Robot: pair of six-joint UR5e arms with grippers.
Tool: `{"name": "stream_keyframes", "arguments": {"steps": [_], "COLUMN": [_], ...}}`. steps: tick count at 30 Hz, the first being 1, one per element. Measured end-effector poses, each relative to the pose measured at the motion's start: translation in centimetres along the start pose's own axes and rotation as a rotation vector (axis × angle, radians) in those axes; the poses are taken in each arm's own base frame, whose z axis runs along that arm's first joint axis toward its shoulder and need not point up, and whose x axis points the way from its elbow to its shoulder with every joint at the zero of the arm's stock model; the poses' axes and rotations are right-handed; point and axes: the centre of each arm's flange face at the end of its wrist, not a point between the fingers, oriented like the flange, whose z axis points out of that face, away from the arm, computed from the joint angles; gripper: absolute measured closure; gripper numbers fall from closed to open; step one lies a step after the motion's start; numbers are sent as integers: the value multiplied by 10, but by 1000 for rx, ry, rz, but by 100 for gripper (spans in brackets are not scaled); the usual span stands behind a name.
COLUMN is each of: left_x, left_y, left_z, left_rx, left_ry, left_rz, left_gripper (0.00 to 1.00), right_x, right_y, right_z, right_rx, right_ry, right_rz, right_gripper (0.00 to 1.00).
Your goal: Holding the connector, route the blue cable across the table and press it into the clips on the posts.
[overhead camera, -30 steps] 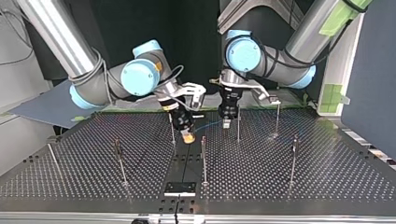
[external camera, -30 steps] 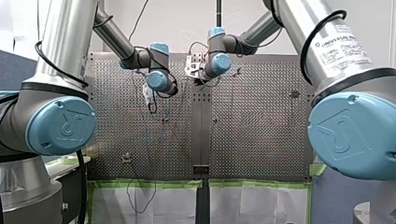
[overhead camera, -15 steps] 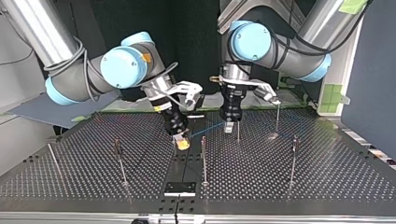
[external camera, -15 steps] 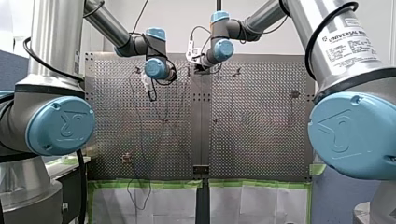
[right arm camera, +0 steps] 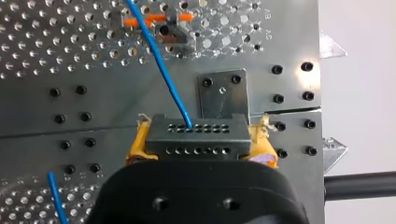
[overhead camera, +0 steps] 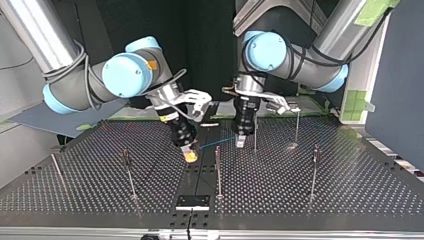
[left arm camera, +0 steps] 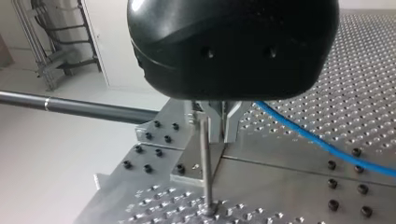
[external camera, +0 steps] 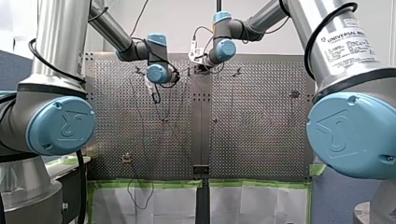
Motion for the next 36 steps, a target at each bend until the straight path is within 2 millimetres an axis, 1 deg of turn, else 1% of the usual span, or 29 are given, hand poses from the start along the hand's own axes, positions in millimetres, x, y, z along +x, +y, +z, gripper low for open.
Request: {"name": "stream_keyframes", "arguments": {"steps": [3,6,14,19,22,29,31,36], "left_x": [8,11,-1,-3,-1,12,10,-2], "left_y": [-1,0,2,6,8,11,11,12], "left_z": [8,15,29,33,37,53,57,68], "left_rx": [18,25,20,18,18,23,24,21], "left_ry": [-6,-17,-48,-50,-45,-37,-45,-65], "left_rz": [-7,-13,-19,-18,-16,-20,-25,-32], "left_gripper": [100,100,100,100,100,100,100,100], "right_x": [0,0,1,1,1,1,1,4], "right_y": [2,5,13,19,23,32,35,42], "right_z": [0,1,3,4,5,8,8,10], "right_rx": [-3,-7,-12,-14,-14,-8,-9,-2], "right_ry": [0,0,2,1,1,2,4,11], "right_rz": [0,0,1,6,9,13,13,13], "right_gripper": [100,100,100,100,100,100,100,100]}}
